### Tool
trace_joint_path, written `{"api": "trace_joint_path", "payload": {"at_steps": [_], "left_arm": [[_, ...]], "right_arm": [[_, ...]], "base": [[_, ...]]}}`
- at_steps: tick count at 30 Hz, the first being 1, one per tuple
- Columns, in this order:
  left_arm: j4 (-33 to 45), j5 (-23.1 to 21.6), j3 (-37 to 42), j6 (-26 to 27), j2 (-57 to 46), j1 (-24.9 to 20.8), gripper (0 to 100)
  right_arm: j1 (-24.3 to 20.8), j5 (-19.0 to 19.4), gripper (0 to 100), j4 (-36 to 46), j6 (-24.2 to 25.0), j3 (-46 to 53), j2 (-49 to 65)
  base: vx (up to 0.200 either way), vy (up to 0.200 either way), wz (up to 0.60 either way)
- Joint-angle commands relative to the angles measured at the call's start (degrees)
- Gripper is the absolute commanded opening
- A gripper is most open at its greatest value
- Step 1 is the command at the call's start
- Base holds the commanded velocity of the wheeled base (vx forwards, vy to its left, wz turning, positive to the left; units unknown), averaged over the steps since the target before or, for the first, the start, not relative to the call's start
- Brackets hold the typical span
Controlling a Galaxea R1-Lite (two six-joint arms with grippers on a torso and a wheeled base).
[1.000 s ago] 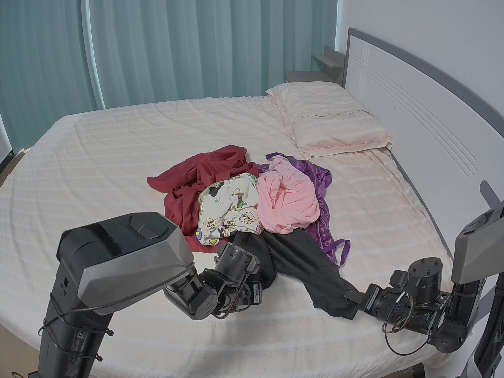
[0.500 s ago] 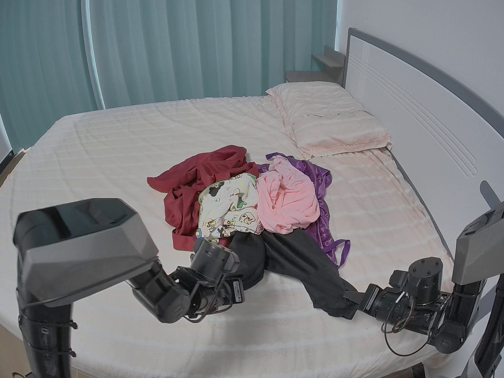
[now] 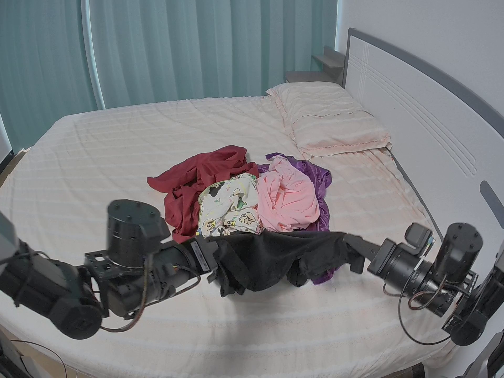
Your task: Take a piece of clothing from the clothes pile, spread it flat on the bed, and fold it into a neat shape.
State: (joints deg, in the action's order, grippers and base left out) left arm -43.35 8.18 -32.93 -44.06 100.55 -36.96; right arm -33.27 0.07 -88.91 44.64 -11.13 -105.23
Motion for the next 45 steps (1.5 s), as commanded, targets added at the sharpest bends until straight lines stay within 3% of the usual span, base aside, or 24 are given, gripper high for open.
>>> {"api": "trace_joint_path", "payload": {"at_steps": [1,6,16,17,19,22,29,38,45], "left_arm": [[-2.3,0.3,3.0,-0.9,-17.1,-0.6,0],[-2.2,1.8,3.7,-0.5,-22.3,0.3,0],[-3.5,2.1,9.5,-0.9,-22.9,0.2,0],[-7.5,1.9,12.4,-1.0,-22.4,0.1,0],[-11.2,2.0,14.1,-0.9,-21.9,-0.1,0],[-14.7,1.7,15.6,-1.0,-21.9,-0.2,0],[-15.0,1.6,15.9,-5.0,-21.6,0.0,0],[-14.7,1.4,16.5,-5.6,-19.7,-0.2,0],[-14.7,1.3,17.6,-5.8,-19.2,-0.2,0]], "right_arm": [[0.8,3.2,0,-0.7,-5.1,-6.3,14.4],[1.5,5.7,0,-0.2,-5.0,-8.6,18.7],[2.5,6.3,0,-0.7,-0.9,-5.8,9.3],[2.4,6.6,0,-0.7,4.7,-5.1,9.8],[2.4,6.6,0,-0.7,6.3,-4.5,9.8],[2.4,6.4,0,-0.7,6.2,-4.3,9.3],[2.3,6.1,0,-0.7,6.2,-3.3,9.7],[2.2,5.9,0,-0.7,6.2,-0.9,11.1],[2.2,5.9,0,-0.7,6.2,-0.8,11.7]], "base": [[0.000,0.000,0.00],[0.000,0.000,0.00],[0.000,0.000,0.00],[0.000,0.000,0.00],[0.000,0.000,0.00],[0.000,0.000,0.00],[0.000,0.000,0.00],[0.000,0.000,0.00],[-0.200,0.000,0.00]]}}
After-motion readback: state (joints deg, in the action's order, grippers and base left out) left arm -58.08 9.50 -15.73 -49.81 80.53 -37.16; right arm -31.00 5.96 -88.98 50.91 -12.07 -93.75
